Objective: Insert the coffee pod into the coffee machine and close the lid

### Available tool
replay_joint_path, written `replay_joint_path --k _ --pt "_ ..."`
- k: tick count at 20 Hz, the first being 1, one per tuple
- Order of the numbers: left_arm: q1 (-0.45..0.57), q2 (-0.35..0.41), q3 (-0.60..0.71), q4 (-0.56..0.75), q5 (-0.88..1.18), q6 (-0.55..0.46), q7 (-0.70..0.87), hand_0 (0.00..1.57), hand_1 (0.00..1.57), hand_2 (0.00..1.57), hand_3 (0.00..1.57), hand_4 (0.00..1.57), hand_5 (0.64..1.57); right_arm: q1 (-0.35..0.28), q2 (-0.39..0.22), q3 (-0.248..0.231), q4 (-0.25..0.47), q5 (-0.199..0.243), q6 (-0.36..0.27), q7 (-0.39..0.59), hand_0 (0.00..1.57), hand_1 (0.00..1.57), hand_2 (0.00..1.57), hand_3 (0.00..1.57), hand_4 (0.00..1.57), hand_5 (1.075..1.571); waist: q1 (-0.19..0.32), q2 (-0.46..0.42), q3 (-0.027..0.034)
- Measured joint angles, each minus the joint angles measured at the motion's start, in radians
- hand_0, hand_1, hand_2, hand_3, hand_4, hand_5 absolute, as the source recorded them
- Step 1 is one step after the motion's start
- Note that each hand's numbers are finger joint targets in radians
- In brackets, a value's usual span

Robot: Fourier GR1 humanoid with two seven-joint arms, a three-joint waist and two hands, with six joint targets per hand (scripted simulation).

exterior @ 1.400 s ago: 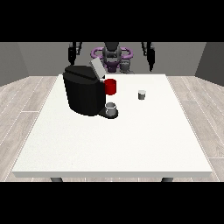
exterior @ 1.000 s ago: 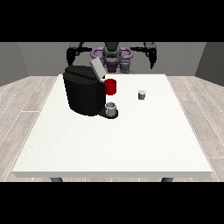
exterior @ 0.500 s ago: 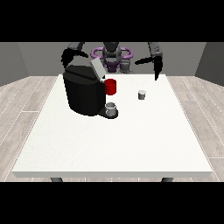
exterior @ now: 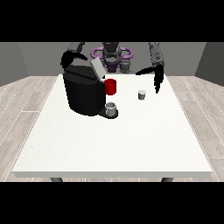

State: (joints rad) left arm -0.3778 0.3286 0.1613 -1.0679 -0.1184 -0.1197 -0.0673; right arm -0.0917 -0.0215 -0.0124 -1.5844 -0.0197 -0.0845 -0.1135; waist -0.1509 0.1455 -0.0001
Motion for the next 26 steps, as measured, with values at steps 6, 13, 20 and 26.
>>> replay_joint_path --k 6,13,20,26 --pt "-0.047 0.003 -0.033 0.113 -0.074 0.013 -0.025 0.00 0.00 0.11 0.00 0.00 1.571 -0.035 -0.002 0.000 0.029 0.000 -0.021 0.037 0.00 0.00 0.00 0.00 0.36 1.571 0.011 0.012 -0.0001" --pt "-0.115 0.000 -0.070 0.206 -0.161 0.048 -0.031 0.65 0.65 0.72 0.35 0.00 1.571 -0.081 -0.013 -0.016 0.085 0.016 -0.039 0.075 0.00 0.00 0.00 0.00 0.41 1.571 0.019 0.025 0.0000" --pt "-0.153 0.019 -0.096 0.286 -0.239 0.066 -0.023 0.58 0.58 0.72 0.47 0.00 1.571 -0.094 -0.009 -0.008 0.145 0.036 -0.061 0.066 0.00 0.00 0.00 0.00 0.41 1.571 0.023 0.029 -0.0001" --pt "-0.173 0.049 -0.110 0.373 -0.316 0.115 -0.082 0.65 0.65 0.79 0.53 0.00 1.571 -0.103 -0.010 0.008 0.112 0.048 -0.067 0.096 0.00 0.00 0.00 0.00 0.43 1.571 -0.010 0.050 -0.0003"
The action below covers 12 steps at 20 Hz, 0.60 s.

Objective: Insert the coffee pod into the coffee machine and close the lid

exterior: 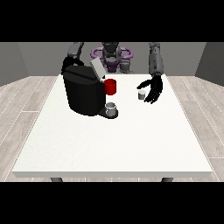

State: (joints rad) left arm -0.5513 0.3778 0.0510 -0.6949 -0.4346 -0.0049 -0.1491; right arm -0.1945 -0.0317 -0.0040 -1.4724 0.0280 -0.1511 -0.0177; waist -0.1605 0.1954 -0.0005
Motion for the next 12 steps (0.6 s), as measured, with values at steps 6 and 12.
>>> replay_joint_path --k 6,12 --pt "-0.032 -0.020 -0.010 0.041 -0.064 0.093 -0.041 0.77 0.77 0.92 0.69 0.35 1.571 -0.011 -0.001 0.001 0.018 -0.007 -0.010 0.000 0.00 0.00 0.00 0.00 0.52 1.571 0.006 0.003 0.0009" --pt "-0.059 -0.029 -0.013 0.086 -0.114 0.152 -0.062 0.99 0.99 1.09 0.87 0.29 1.571 -0.021 0.008 0.000 0.038 -0.004 -0.023 0.003 0.00 0.00 0.00 0.00 0.51 1.571 0.010 0.000 0.0007"
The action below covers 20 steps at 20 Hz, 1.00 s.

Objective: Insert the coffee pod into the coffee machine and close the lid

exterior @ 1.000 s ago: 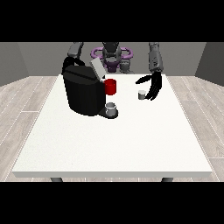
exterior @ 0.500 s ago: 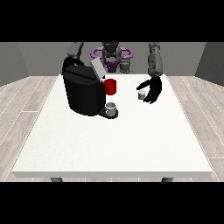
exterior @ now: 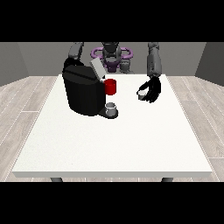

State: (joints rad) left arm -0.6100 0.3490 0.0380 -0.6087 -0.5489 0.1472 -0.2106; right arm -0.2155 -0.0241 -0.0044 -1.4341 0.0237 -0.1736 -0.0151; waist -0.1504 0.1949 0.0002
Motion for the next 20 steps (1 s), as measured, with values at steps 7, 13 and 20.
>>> replay_joint_path --k 7,13,20 --pt "-0.017 0.030 -0.014 0.053 -0.060 0.019 -0.026 1.23 1.23 1.36 1.31 0.47 1.571 0.007 0.001 -0.006 -0.013 -0.021 0.016 -0.004 0.00 0.00 0.00 0.00 0.52 1.571 -0.015 0.005 0.0001" --pt "-0.060 0.039 -0.005 0.056 -0.061 -0.011 -0.092 1.45 1.45 1.45 1.39 0.62 1.571 -0.001 -0.006 -0.017 -0.003 -0.028 0.020 -0.002 0.00 0.00 0.00 0.00 0.40 1.571 -0.014 0.002 -0.0003" --pt "-0.147 0.016 -0.029 -0.014 -0.060 -0.125 -0.058 1.26 1.26 1.32 1.30 0.53 1.571 0.013 0.000 -0.054 0.101 -0.050 0.021 -0.041 0.00 0.00 0.00 0.00 0.46 1.571 0.013 -0.073 0.0000"
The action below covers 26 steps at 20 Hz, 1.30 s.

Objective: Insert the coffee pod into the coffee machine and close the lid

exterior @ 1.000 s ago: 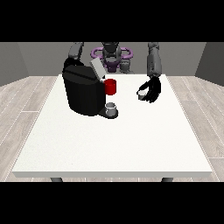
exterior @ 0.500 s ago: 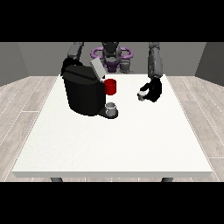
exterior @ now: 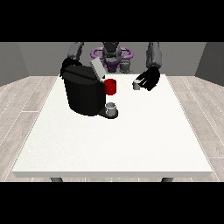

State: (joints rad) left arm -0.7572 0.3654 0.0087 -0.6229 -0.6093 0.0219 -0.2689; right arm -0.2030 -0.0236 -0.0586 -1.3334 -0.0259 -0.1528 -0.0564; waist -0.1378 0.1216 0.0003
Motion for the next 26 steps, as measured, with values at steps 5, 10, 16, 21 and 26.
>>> replay_joint_path --k 5,10,16,21,26 --pt "-0.053 -0.015 -0.007 -0.042 -0.007 -0.062 0.048 1.26 1.26 1.33 1.29 0.54 1.571 -0.021 -0.028 -0.022 0.051 -0.015 0.027 0.005 0.00 0.00 0.00 0.00 0.47 1.571 0.008 -0.022 0.0000" --pt "-0.119 0.016 0.018 -0.065 -0.001 -0.105 0.058 1.25 1.25 1.33 1.29 0.56 1.571 -0.038 -0.024 -0.024 0.081 -0.015 0.034 -0.051 0.00 0.00 0.00 0.00 0.47 1.571 -0.002 0.007 0.0000" --pt "-0.195 0.049 0.050 -0.062 -0.002 -0.124 0.073 1.02 1.02 1.21 1.23 0.50 1.571 -0.060 0.005 0.018 0.053 -0.003 0.022 -0.043 0.00 0.00 0.00 0.00 0.50 1.571 -0.047 0.025 -0.0003" --pt "-0.280 0.089 0.095 -0.045 0.019 -0.164 0.114 1.24 1.24 1.26 1.20 0.48 1.571 -0.067 0.007 0.052 0.022 -0.012 0.012 -0.040 0.00 0.00 0.00 0.00 0.52 1.571 -0.089 0.036 -0.0002" --pt "-0.323 0.088 0.109 -0.036 0.017 -0.157 0.138 1.28 1.28 1.34 1.28 0.52 1.571 -0.095 -0.009 0.056 -0.010 -0.012 0.024 -0.001 0.00 0.00 0.00 0.00 0.51 1.571 -0.123 0.055 0.0000"
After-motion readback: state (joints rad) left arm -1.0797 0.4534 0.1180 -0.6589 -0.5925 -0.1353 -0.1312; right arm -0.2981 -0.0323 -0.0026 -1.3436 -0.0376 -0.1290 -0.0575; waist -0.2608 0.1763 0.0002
